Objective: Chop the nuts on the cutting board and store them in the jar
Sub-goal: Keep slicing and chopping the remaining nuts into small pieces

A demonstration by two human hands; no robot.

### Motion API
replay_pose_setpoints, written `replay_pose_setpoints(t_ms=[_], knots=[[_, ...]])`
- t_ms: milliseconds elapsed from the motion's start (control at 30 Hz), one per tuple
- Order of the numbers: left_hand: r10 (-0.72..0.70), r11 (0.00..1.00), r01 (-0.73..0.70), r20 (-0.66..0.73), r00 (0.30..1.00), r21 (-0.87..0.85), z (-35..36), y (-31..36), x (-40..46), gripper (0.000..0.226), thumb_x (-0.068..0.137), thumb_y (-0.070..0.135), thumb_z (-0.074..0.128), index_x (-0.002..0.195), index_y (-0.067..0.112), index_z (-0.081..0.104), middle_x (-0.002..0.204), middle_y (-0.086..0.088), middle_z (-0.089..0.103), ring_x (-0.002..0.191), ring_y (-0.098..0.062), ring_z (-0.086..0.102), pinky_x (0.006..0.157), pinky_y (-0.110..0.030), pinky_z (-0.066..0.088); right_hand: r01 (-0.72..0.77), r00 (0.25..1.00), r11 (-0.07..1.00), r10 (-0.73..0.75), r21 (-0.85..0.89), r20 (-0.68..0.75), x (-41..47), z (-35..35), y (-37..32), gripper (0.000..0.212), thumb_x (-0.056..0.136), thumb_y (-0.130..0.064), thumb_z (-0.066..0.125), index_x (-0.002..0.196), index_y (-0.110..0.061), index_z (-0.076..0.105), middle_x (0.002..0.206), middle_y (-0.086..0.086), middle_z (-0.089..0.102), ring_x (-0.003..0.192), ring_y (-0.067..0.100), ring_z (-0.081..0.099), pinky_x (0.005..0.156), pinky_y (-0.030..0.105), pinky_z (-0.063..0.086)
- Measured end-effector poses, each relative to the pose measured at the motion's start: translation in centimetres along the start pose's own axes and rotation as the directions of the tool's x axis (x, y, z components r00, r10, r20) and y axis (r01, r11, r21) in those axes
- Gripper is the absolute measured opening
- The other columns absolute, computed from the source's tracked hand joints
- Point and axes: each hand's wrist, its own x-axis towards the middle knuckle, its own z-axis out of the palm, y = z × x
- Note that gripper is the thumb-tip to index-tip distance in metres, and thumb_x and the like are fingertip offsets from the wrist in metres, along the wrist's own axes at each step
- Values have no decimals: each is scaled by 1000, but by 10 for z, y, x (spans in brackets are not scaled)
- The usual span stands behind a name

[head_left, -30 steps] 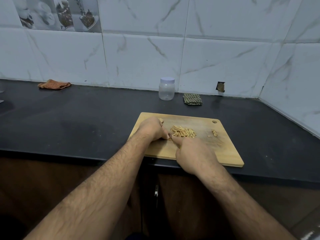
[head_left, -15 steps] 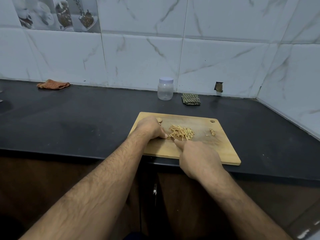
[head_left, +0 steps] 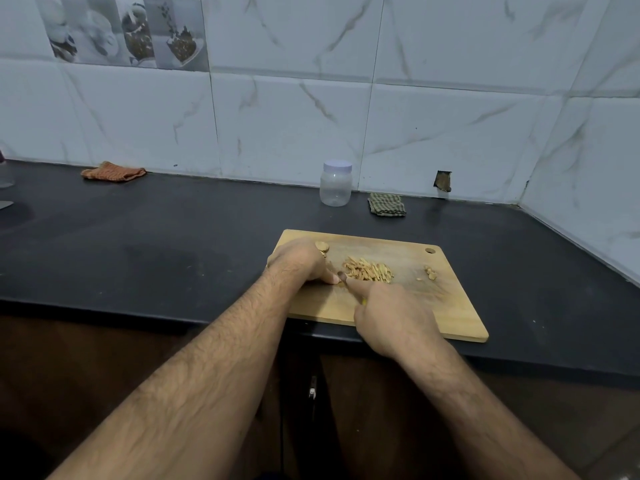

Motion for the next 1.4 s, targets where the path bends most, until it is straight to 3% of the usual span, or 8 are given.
replay_pose_setpoints(t_ms=[133, 400, 633, 900, 1000, 1167, 1267, 1400], knots=[[-2, 1000, 2, 0, 1000, -18, 1, -2, -1, 66, 74, 58, 78, 119, 13, 58, 95, -4, 50, 102, -27, 57, 74, -37, 44, 6, 1000, 1000, -6, -15, 14, 0, -1, -2, 62, 98, -16, 44, 149, -48, 31, 133, -1, 59, 119, 21, 56, 84, 32, 48], [14, 1000, -14, -13, 1000, -15, 3, -3, 1, 66, 74, 56, 78, 120, 12, 58, 121, -7, 60, 112, -28, 57, 76, -38, 44, -5, 998, 998, 9, -63, 63, 5, -4, -8, 66, 97, -13, 45, 151, -48, 27, 139, 1, 56, 121, 23, 55, 87, 34, 49], [38, 999, -38, -22, 999, -9, 5, -4, 2, 60, 76, 57, 76, 112, 13, 60, 91, -3, 50, 89, -23, 47, 73, -35, 43, -20, 997, 999, 24, -50, 74, -4, 1, -3, 69, 96, -11, 47, 153, -45, 25, 140, 1, 55, 125, 23, 52, 92, 35, 49], [101, 992, -105, -47, 994, -74, 10, -11, 6, 51, 75, 51, 79, 110, 18, 64, 96, 2, 61, 91, -22, 56, 78, -33, 50, -37, 999, 998, 37, -42, 21, -9, -1, 2, 65, 96, -12, 45, 151, -44, 31, 138, -2, 57, 124, 20, 54, 91, 33, 48], [114, 980, -118, -34, 993, -158, 11, -15, 9, 39, 75, 44, 81, 98, 16, 67, 92, -2, 67, 86, -21, 63, 77, -31, 53, -41, 999, 999, 41, -7, 17, -8, -2, 1, 66, 95, -12, 44, 151, -44, 32, 139, -3, 57, 125, 20, 53, 91, 32, 47], [141, 924, -128, 10, 990, -359, 9, -25, 17, 21, 79, 26, 81, 73, 16, 63, 70, -3, 60, 60, -19, 50, 65, -30, 47, -28, 999, 999, 27, 27, 35, -6, 1, -2, 64, 96, -13, 45, 150, -45, 33, 141, -4, 55, 124, 19, 54, 92, 32, 48], [126, 910, -170, -138, 982, -379, 10, -33, 22, 13, 85, 20, 71, 74, 20, 65, 83, 0, 67, 73, -20, 58, 70, -31, 50, -64, 997, 998, 63, 18, 50, 2, -4, -1, 63, 95, -12, 42, 149, -45, 35, 140, -2, 55, 120, 20, 56, 88, 33, 50], [119, 924, -234, -351, 929, -304, 9, -37, 26, 7, 91, 25, 66, 96, 29, 69, 106, 4, 68, 100, -19, 61, 82, -31, 51, -81, 995, 995, 77, 56, 69, 14, -13, 1, 65, 91, -11, 41, 149, -41, 38, 128, 0, 63, 100, 21, 66, 77, 31, 53]])
